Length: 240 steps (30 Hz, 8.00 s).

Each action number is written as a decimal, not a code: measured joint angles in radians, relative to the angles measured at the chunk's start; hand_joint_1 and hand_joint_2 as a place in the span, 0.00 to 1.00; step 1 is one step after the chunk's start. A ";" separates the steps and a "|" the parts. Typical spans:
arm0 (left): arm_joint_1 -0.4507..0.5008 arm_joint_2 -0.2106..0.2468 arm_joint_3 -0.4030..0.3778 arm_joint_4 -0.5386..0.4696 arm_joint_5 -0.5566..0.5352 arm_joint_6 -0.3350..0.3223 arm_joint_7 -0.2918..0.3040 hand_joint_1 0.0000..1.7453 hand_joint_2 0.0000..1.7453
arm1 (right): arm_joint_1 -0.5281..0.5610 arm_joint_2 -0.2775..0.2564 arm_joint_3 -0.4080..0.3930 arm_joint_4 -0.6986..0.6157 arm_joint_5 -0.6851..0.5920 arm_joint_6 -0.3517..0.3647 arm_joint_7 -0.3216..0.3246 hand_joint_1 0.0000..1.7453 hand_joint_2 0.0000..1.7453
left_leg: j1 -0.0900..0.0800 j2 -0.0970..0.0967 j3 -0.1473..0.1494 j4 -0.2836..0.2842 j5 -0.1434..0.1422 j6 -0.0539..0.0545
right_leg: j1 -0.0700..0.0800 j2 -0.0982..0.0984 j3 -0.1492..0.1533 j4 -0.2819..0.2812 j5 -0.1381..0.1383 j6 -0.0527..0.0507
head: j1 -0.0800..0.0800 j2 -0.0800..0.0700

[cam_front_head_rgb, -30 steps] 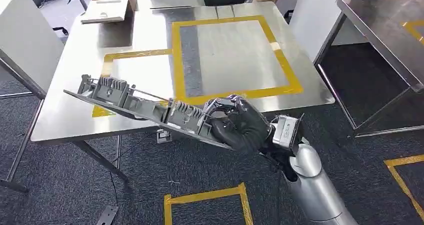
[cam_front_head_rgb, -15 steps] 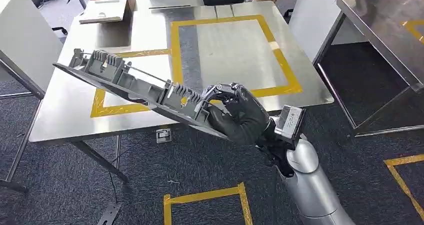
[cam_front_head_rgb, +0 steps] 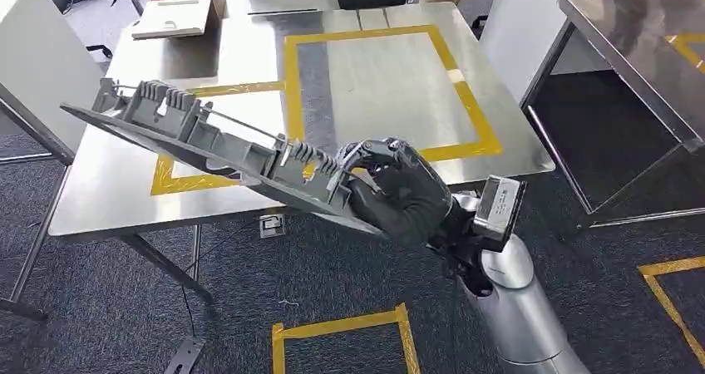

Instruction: Take the parts from the cabinet and place them on the table.

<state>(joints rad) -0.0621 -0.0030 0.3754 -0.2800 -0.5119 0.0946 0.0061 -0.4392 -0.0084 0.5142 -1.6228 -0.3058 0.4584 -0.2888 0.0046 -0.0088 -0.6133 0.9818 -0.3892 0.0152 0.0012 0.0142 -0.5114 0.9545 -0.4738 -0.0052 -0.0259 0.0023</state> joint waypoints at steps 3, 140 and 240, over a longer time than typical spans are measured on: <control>-0.001 -0.001 -0.006 -0.003 0.008 0.001 0.004 0.00 1.00 | 0.005 0.000 0.000 -0.001 -0.068 0.043 0.012 1.00 1.00 | 0.000 0.000 0.000 0.000 0.000 0.000 | 0.000 0.000 0.000 0.000 0.000 0.000 | 0.000 0.000; -0.013 -0.041 -0.220 -0.118 0.232 0.037 0.097 0.00 1.00 | -0.458 0.106 0.531 0.729 1.239 -0.038 0.383 1.00 1.00 | -0.022 -0.024 -0.046 0.018 0.020 0.017 | -0.007 -0.003 -0.045 0.045 -0.011 0.007 | 0.006 0.000; 0.085 -0.005 -0.359 0.011 0.564 0.127 -0.097 0.00 0.00 | 0.383 -0.401 -0.996 0.766 0.559 -0.970 0.245 0.00 1.00 | -0.023 -0.038 -0.039 0.020 0.005 0.023 | -0.006 -0.015 -0.030 0.037 -0.020 0.010 | 0.006 0.000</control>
<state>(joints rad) 0.0228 -0.0080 0.0164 -0.2693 0.0519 0.2213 -0.0908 -0.0558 -0.4099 -0.4816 -0.8572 0.2535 -0.5116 -0.0438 -0.0188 -0.0473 -0.6526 1.0020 -0.3842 0.0384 -0.0051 -0.0008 -0.5417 0.9913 -0.4939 0.0049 -0.0198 0.0023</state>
